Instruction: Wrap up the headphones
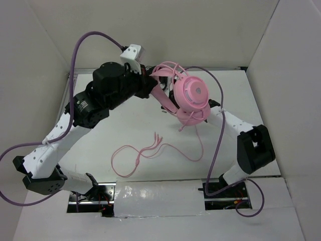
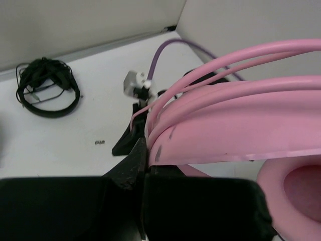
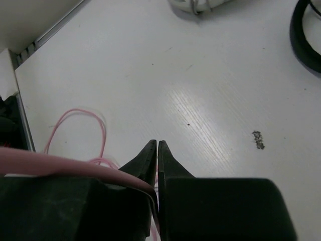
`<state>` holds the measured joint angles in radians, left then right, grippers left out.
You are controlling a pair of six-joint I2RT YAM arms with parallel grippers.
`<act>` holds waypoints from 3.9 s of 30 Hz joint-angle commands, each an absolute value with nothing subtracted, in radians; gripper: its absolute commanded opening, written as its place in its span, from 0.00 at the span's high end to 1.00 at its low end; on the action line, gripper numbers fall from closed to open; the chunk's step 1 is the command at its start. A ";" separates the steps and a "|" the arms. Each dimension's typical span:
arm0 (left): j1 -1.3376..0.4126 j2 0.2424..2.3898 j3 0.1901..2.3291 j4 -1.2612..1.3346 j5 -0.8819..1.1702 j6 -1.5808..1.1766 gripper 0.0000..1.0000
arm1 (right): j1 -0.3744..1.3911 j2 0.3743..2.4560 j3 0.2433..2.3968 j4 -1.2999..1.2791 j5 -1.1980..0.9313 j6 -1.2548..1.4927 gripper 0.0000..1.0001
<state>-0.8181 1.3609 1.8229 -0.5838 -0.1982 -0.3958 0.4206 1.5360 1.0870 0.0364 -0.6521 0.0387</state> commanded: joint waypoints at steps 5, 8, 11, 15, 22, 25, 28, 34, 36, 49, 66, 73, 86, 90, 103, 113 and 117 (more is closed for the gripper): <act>-0.825 1.333 1.988 -0.422 -0.238 -0.457 1.00 | 0.495 1.658 1.106 0.268 -0.764 0.093 0.86; -0.824 1.333 2.041 -0.414 -0.233 -0.443 1.00 | 0.503 1.706 1.123 0.299 -0.778 0.107 0.86; -0.825 1.339 2.086 -0.393 -0.271 -0.416 1.00 | 0.503 1.733 1.124 0.288 -0.799 0.115 0.86; -0.825 1.365 2.118 -0.303 -0.440 -0.330 1.00 | 0.526 1.698 1.050 0.273 -0.783 0.112 0.87; -0.821 1.491 2.002 0.354 -0.866 0.255 1.00 | 0.581 1.510 0.749 0.289 -0.646 0.156 1.00; -0.805 1.584 2.049 0.477 -0.905 0.423 1.00 | 0.609 1.402 0.640 0.284 -0.565 0.193 1.00; -0.764 1.663 2.075 0.527 -0.934 0.481 1.00 | 0.633 1.269 0.577 0.241 -0.474 0.250 1.00; -0.726 1.833 2.108 0.780 -0.979 0.763 1.00 | 0.710 1.171 0.623 0.074 -0.330 0.259 1.00; -0.704 1.880 2.138 0.883 -0.992 0.877 1.00 | 0.725 1.122 0.650 0.008 -0.289 0.264 1.00; -0.716 2.195 2.381 0.723 -0.950 0.930 1.00 | 0.773 0.944 0.817 -0.195 -0.227 0.221 1.00; -0.703 2.017 2.234 -0.617 -0.151 -0.105 1.00 | 0.732 0.801 1.061 -0.266 0.500 0.083 1.00; -0.687 1.875 1.936 -0.621 -0.011 -0.193 1.00 | 0.643 0.847 1.190 -0.347 0.554 -0.031 1.00; -0.693 1.601 1.460 -0.495 0.097 -0.271 1.00 | 0.462 1.043 1.264 -0.293 0.083 -0.162 1.00; -0.693 1.624 1.464 -0.522 0.081 -0.298 1.00 | 0.462 1.071 1.292 -0.265 -0.032 -0.163 1.00; -0.693 1.689 1.502 -0.537 0.101 -0.353 1.00 | 0.462 1.229 1.423 -0.279 -0.035 -0.184 1.00; -0.695 1.764 1.617 -0.641 0.028 -0.417 1.00 | 0.574 1.207 1.342 -0.216 -0.056 -0.244 1.00; -0.704 1.669 1.531 -0.591 0.044 -0.405 1.00 | 0.502 1.235 1.367 -0.221 -0.008 -0.193 1.00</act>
